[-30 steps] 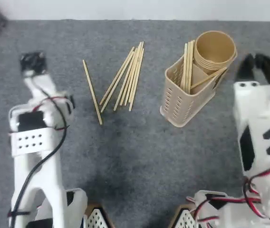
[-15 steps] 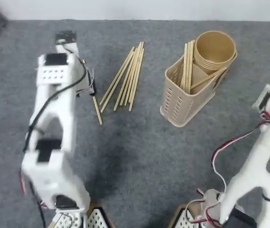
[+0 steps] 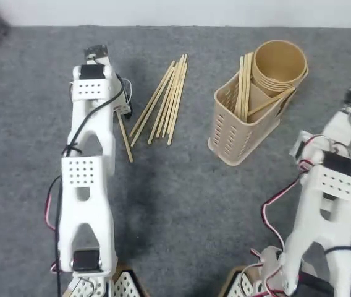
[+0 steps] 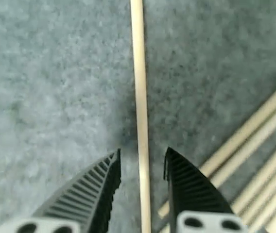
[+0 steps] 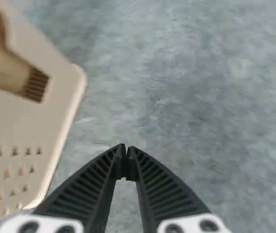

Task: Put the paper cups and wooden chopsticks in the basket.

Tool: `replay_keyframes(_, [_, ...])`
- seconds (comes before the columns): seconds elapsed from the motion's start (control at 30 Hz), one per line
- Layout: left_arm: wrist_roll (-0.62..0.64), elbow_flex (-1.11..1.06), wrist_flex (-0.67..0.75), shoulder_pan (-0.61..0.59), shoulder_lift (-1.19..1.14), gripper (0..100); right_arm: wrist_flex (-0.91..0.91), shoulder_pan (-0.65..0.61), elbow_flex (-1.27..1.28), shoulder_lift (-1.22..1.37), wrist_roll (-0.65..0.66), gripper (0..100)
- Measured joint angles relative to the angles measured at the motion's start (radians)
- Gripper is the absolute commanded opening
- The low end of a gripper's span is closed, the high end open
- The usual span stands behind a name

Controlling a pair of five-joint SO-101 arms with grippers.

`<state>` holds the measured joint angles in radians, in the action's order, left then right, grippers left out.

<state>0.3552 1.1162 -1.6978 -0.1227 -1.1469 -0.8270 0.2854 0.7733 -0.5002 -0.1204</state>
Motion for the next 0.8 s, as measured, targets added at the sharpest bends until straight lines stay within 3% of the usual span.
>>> replay_keyframes(0.07, [0.003, 0.094, -0.026, 0.0, -0.075, 12, 0.018, -0.002, 0.009, 0.0, 0.0, 0.9])
replay_keyframes(0.17, [0.003, 0.199, -0.038, 0.0, -0.133, 1, 0.029, -0.006, 0.012, 0.0, 0.0, 0.9])
replay_keyframes(0.63, [0.005, 0.229, -0.032, 0.014, -0.135, 1, 0.115, 0.038, 0.072, 0.0, 0.0, 0.9])
replay_keyframes(0.8, [0.005, 0.164, -0.034, 0.025, 0.038, 1, 0.175, 0.037, 0.094, 0.0, 0.0, 0.9])
